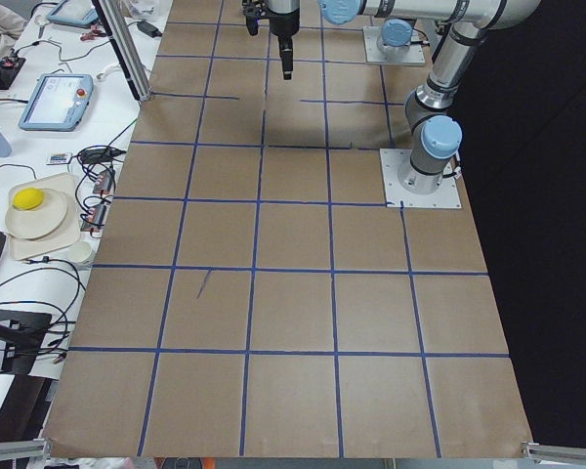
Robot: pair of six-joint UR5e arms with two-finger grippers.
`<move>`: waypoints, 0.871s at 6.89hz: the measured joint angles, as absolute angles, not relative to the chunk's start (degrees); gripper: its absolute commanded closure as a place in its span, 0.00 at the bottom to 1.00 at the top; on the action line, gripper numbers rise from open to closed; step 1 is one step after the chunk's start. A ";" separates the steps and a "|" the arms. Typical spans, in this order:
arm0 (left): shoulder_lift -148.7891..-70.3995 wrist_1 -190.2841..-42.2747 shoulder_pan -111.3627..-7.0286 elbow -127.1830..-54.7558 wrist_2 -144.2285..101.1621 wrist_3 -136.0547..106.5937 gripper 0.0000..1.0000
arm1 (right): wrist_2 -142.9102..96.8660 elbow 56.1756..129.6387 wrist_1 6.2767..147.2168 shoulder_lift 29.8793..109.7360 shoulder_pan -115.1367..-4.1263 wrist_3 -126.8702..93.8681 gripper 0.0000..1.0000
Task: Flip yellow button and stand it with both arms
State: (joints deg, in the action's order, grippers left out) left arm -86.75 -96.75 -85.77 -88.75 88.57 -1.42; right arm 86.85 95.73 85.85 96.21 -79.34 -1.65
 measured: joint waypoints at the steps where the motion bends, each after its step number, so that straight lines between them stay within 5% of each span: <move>1: -86.66 -96.81 -86.10 -88.60 88.43 -1.67 0.00 | 87.40 94.40 84.11 96.11 -82.69 -5.41 0.00; 6: -87.20 -96.48 -87.43 -88.73 88.59 -1.82 0.00 | 88.50 94.48 83.09 96.41 -87.54 -8.04 0.00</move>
State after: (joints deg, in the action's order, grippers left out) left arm -87.20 -96.48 -87.43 -88.73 88.59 -1.82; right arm 88.50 94.48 83.09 96.41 -87.54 -8.04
